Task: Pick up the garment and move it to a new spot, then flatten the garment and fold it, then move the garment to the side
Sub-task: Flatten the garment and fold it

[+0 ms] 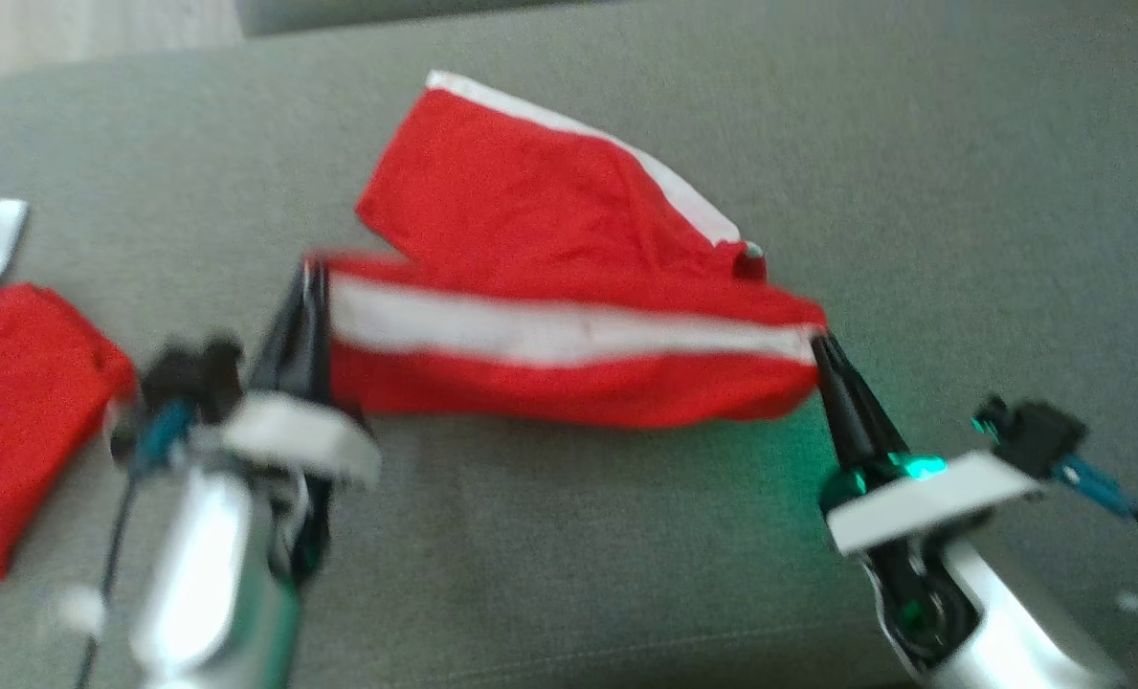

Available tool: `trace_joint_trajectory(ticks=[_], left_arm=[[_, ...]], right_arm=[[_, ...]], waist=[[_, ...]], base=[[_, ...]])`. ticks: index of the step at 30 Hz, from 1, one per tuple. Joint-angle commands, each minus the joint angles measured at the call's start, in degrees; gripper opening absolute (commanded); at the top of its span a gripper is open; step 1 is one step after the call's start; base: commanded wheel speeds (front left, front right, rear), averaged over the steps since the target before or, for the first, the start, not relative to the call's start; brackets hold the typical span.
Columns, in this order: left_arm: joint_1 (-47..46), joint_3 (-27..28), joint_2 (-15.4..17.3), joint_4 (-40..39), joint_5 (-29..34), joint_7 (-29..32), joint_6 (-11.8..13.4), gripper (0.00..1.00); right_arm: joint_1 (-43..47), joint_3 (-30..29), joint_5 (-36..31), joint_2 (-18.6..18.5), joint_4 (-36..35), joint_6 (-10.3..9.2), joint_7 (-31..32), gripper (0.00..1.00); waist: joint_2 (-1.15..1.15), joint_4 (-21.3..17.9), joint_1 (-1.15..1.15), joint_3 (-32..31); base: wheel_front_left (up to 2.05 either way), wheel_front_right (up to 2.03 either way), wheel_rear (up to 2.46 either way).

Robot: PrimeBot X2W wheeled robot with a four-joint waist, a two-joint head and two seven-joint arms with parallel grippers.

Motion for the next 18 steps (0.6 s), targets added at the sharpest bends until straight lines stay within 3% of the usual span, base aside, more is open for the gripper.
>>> trace_joint_trajectory(ticks=[1, 11, 18], left_arm=[[-5.4, 1.6, 2.1, 0.3, 1.7, -0.3, -0.7, 0.00], [-29.8, -2.1, 7.3, 17.8, 6.8, -0.3, -3.2, 0.00], [-38.0, -1.7, 8.3, 23.0, 7.3, -0.3, -3.0, 0.00]], right_arm=[[-2.8, 0.1, -1.1, 1.2, -1.1, 0.37, -0.4, 0.00], [-10.8, -5.9, -7.2, 11.5, 2.4, 0.37, -0.4, 0.00], [-13.4, -6.6, -9.1, 13.0, 0.4, 0.37, -0.4, 0.00]], waist=[[0.00, -1.8, 0.01, 3.5], [0.00, -4.3, 0.01, 12.0], [0.00, -5.4, 0.01, 15.7]], base=[[0.00, 0.00, 0.00], [0.00, 0.00, 0.00], [0.00, 0.00, 0.00]])
